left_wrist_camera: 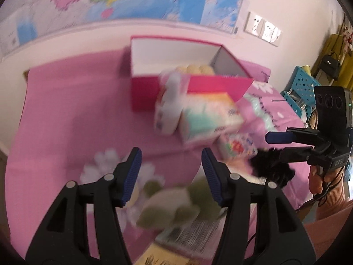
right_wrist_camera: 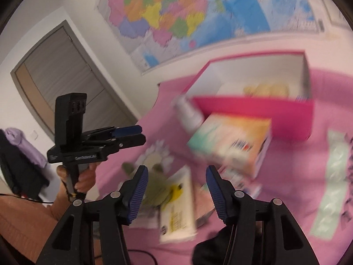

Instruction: Organize soft objects

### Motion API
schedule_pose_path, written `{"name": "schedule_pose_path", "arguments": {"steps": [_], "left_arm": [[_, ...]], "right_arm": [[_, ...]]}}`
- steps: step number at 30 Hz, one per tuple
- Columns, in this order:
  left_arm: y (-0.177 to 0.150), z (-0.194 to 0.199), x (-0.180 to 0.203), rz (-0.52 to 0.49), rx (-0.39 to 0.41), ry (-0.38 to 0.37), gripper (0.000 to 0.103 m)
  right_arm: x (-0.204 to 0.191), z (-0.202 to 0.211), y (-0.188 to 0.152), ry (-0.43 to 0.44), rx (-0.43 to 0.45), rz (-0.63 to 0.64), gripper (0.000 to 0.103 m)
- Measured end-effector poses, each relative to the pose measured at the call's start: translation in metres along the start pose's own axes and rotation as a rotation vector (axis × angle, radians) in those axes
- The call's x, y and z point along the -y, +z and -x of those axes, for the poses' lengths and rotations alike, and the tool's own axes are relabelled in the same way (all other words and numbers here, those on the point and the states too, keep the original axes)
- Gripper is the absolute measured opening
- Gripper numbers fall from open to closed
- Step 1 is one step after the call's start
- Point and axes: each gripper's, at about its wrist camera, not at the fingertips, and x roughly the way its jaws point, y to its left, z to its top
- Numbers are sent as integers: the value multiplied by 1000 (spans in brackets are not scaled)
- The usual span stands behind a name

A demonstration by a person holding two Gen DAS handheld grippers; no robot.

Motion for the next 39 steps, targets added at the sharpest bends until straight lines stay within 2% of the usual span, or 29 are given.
{"name": "schedule_pose_path", "arguments": {"steps": [3,5,14,21,24,26,29,33,35,39], "left_arm": [[-17,4,-12,38,-18,-17,58],[-29,6,-19,61,-26,-40,58],[-61,11,-31,74,-66,-98,61],[-75,0,-34,77,-116,-143,63],[-75,-7,-29,62,-129,-138,63],[-74,-13,-26,66,-140,-149,63],[-74,-18,-26,82,-138,-146,63],[-73,-15,-23,77,-112,-158,62],[-71,-14,-19,67,-100,-133,62],[-68,-9,-18,69,-79,-136,62]], "right_arm": [[-6,-16,-12,10,-36,-4,59],[-9,-29,-19,29,-58,-22,64],[-19,-75,-22,40,-106,-49,67],[-21,-91,-21,32,-117,-51,67],[-23,-93,-22,18,-111,-40,65],[-21,-96,-22,21,-126,-43,57],[-20,-98,-23,38,-124,-47,50],[-25,-95,-23,21,-116,-20,49],[-26,-96,-23,29,-116,-16,48],[-31,-93,-21,26,-100,-4,48]]}}
